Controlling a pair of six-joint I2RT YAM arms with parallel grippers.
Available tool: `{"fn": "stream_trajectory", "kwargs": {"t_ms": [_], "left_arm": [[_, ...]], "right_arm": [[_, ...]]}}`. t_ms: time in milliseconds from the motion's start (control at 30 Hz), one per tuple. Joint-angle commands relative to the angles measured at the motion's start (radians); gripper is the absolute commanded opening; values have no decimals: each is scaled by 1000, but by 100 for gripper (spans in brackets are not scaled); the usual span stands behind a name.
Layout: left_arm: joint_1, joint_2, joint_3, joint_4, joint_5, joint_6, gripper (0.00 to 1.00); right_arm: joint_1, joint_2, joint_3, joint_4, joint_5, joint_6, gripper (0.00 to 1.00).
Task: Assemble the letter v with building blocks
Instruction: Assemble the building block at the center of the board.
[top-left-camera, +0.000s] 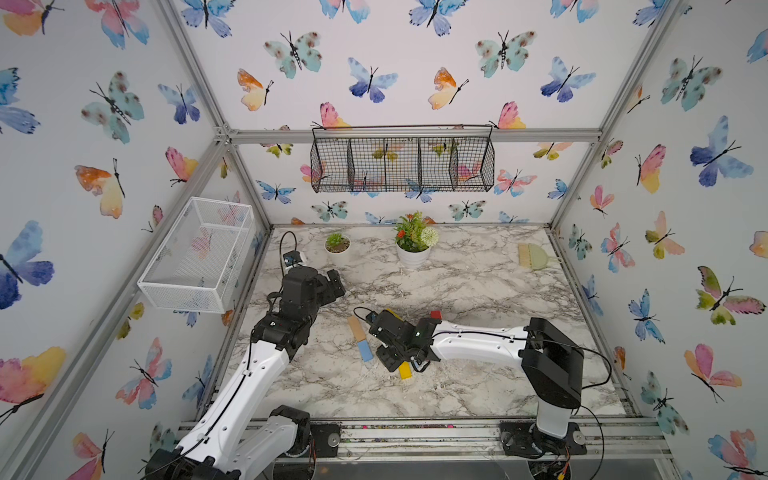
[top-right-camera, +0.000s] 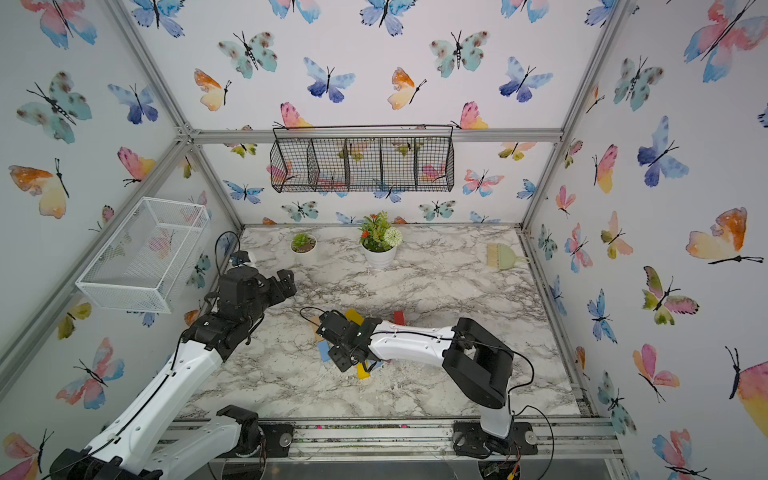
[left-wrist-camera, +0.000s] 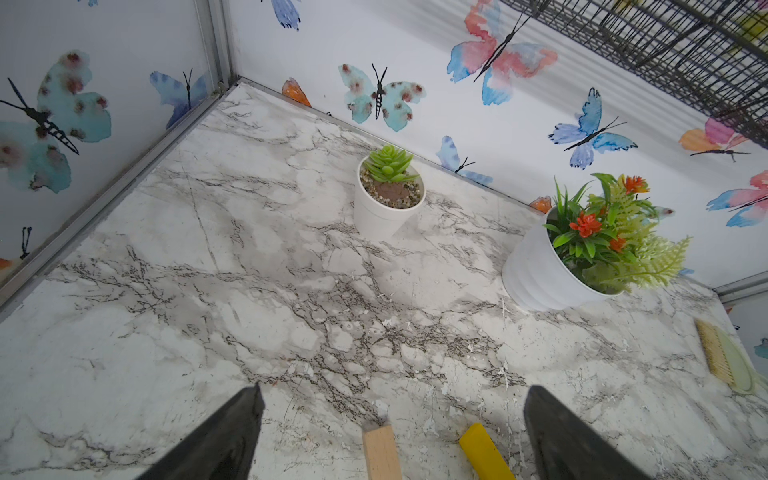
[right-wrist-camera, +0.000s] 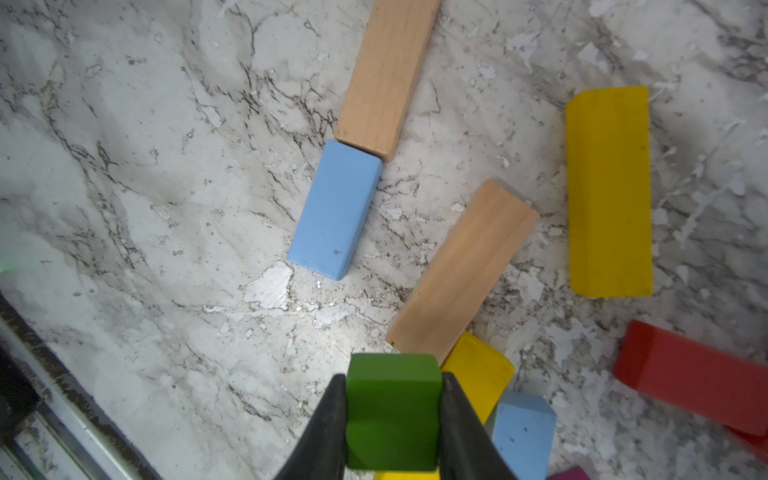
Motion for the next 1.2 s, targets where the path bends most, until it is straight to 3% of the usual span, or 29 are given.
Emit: {"fn": "stream_trajectory", "kwargs": {"t_ms": [0, 1167], "left_arm": [[12, -5, 21, -2, 0, 1, 98], [42, -37, 15, -6, 33, 27, 98]], "right_arm": [[-2, 29, 42, 3, -56, -25, 24], [84, 219, 156, -87, -95, 127, 23]]}}
